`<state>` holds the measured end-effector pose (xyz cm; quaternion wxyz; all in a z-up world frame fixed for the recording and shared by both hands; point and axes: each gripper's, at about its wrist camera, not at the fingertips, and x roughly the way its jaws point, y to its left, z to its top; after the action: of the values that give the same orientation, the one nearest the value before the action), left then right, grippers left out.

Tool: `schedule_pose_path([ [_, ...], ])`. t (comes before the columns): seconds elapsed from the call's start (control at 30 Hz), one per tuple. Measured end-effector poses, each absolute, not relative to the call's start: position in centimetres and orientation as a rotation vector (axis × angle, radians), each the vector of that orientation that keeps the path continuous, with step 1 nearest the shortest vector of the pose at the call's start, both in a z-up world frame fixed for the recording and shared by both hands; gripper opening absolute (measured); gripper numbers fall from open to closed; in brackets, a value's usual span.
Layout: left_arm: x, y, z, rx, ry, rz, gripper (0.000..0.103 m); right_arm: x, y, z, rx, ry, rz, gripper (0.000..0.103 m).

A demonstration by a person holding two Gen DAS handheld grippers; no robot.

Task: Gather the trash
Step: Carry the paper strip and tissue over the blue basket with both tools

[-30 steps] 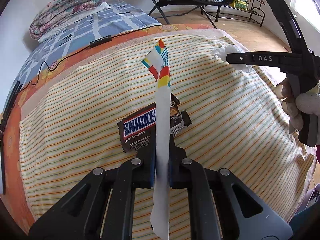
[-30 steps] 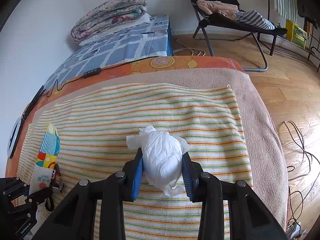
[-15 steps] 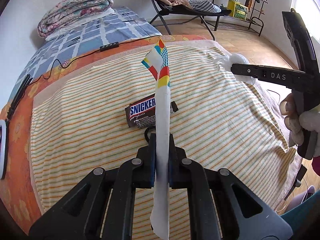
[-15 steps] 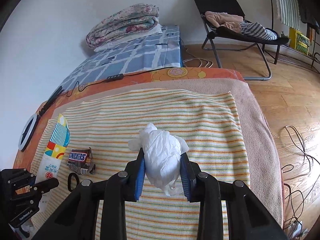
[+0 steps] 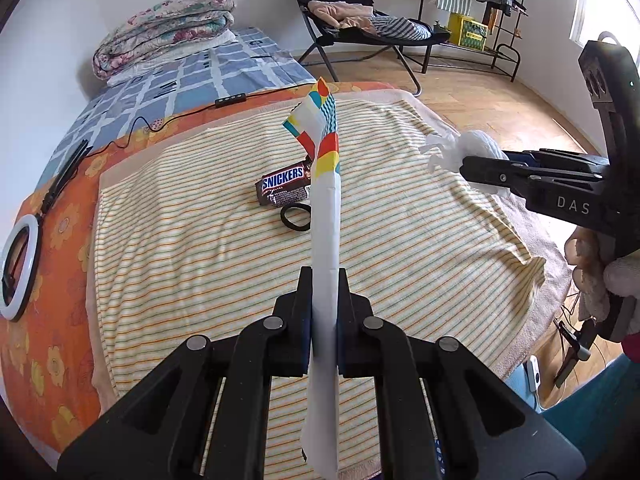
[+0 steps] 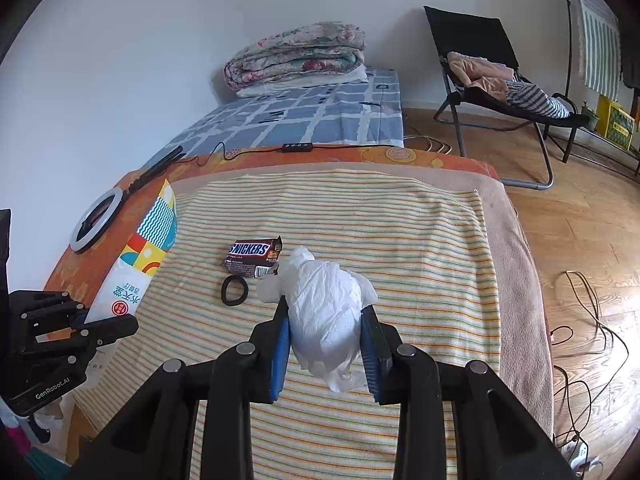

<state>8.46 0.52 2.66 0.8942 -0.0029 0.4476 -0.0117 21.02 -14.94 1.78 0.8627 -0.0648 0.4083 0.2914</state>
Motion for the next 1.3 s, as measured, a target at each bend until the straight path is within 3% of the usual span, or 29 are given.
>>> schedule_pose_path([
  [0.5, -2.2, -1.7, 3.3, -0.034, 0.906, -0.036, 0.007, 8.8, -15.8, 2.2, -0.215, 0.838, 0.686, 0.032],
  [1.3, -12.9, -4.9, -4.2, -0.122, 1.053, -0.086, 0.007, -3.6, -17.9, -5.0, -0.280, 0.956, 0.767, 0.032],
])
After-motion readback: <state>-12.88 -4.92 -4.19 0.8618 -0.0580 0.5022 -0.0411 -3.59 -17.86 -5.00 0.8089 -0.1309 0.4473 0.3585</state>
